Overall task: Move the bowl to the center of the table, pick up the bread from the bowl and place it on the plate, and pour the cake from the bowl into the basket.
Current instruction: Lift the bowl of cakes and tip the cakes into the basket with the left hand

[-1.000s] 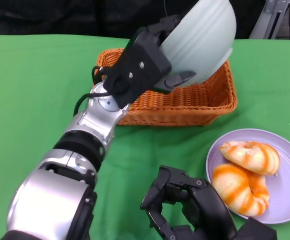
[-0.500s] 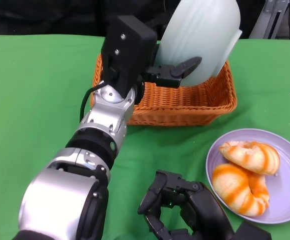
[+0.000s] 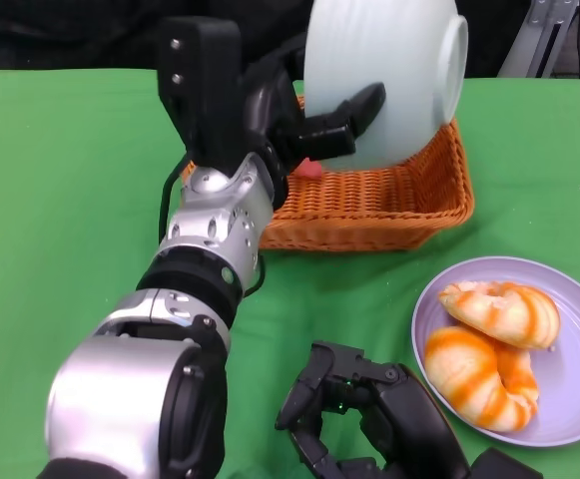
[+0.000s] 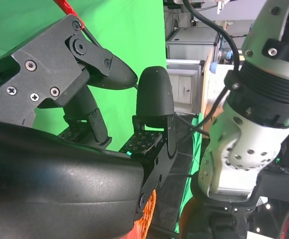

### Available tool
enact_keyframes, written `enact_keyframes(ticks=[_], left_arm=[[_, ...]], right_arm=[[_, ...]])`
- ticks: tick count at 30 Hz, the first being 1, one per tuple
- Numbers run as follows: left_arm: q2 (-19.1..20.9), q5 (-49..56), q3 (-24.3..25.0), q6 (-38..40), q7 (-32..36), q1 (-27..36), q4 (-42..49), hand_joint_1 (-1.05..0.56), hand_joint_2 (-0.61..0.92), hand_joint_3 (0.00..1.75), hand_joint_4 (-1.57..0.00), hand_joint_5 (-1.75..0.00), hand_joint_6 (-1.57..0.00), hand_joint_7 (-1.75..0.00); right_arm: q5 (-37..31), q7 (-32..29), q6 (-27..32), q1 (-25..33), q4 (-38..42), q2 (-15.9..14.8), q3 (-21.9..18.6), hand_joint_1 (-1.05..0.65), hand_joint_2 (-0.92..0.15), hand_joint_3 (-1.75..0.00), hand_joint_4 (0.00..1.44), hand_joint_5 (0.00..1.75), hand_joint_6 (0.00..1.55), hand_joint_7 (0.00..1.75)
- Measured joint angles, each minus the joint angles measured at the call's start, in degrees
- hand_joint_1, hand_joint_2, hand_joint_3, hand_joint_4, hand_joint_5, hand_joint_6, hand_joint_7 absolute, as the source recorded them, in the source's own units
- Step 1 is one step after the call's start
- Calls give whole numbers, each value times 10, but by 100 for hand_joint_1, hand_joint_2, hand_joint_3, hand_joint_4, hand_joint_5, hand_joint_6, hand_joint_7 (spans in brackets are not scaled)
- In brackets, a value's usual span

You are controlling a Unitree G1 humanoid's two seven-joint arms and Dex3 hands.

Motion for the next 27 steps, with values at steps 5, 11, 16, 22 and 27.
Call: enact_keyframes(ticks=[5,11,16,22,27], left_arm=[[-4,-50,38,54,-3,-14,-3,0,55,118,-88,-148,-85,-144],[-4,-112,90,135,8,-38,-3,-6,69,96,-83,-153,-78,-152],[0,-130,108,166,26,-41,-4,-6,79,83,-80,-154,-75,-153],[6,-146,126,190,35,-45,-4,-7,81,78,-79,-154,-73,-154],[7,-160,140,203,38,-47,-4,-12,91,56,-80,-152,-73,-150]], right_arm=[[1,0,0,0,1,0,0,-21,-43,-119,81,173,73,137],[1,0,-1,0,1,0,1,-21,-43,-119,81,172,73,135],[0,1,-4,0,1,0,1,-20,-43,-119,81,172,73,133],[-1,-1,-13,1,1,0,1,-20,-42,-120,81,171,74,132],[-2,-2,-12,2,1,0,1,-19,-42,-121,82,171,74,133]])
